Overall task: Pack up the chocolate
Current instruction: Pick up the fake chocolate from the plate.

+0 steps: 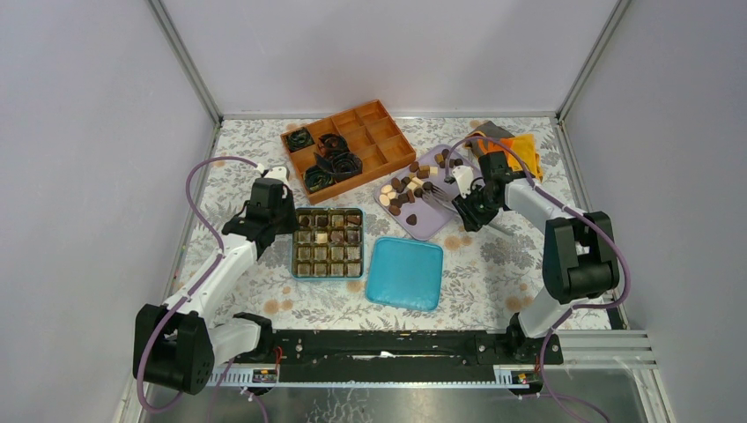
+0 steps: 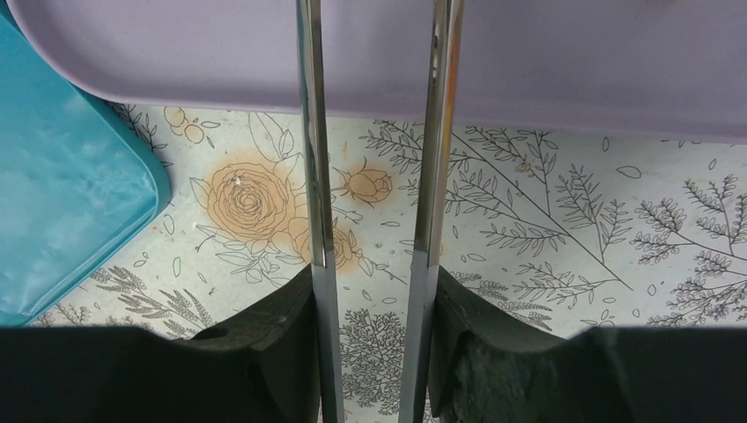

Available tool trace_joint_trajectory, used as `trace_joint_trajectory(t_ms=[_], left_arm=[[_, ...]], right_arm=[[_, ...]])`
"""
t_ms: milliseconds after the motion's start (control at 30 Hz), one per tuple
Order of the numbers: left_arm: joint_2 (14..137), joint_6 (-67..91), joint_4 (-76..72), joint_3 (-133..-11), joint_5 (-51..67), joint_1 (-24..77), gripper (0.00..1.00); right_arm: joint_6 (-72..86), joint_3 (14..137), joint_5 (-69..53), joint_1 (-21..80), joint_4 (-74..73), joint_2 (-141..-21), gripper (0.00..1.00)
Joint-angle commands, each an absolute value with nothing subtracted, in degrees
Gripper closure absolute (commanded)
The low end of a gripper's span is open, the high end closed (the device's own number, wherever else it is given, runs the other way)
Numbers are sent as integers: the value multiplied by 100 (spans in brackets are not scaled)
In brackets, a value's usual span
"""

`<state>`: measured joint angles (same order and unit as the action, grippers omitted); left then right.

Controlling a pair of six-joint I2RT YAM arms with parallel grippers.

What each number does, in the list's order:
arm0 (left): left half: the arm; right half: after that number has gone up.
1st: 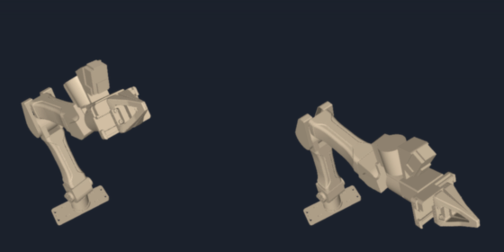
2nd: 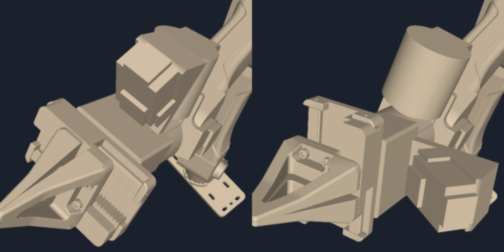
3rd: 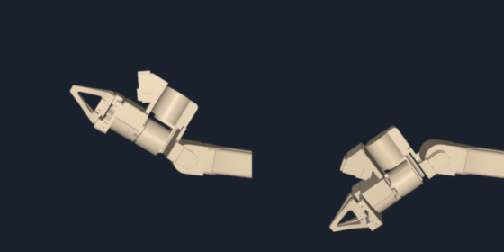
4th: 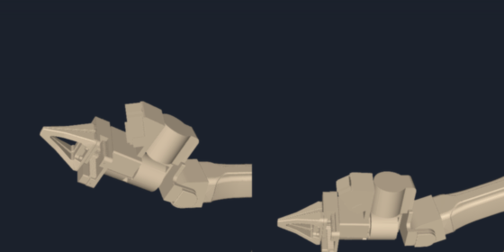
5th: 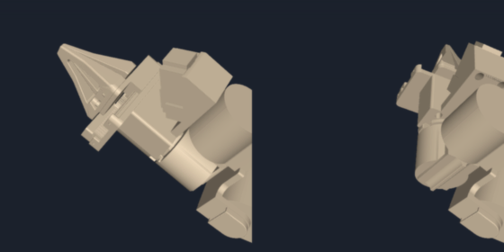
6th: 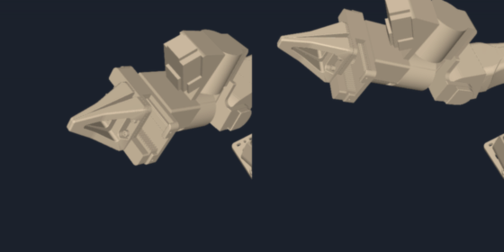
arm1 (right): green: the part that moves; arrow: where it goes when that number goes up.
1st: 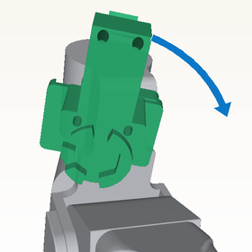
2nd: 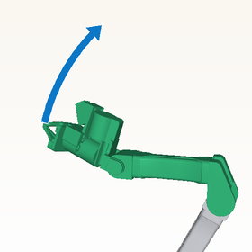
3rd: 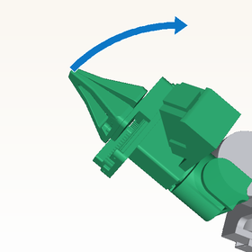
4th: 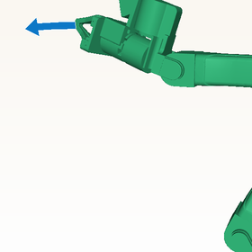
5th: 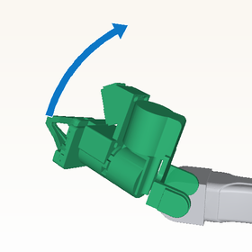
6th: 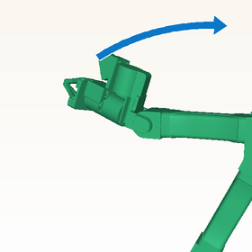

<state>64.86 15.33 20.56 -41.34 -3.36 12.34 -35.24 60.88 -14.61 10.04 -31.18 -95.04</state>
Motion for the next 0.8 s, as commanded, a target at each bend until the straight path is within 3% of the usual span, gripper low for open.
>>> trace_joint_trajectory(t_ms=[0,767], left_arm=[[6411,1678,1760,-4380,-185,1235,100],[6223,1723,1645,-4255,-220,1239,100]], right_arm=[[-3427,6271,-1618,977,-2848,-9505,55],[-3419,5937,-1783,1002,-2382,-9389,57]])
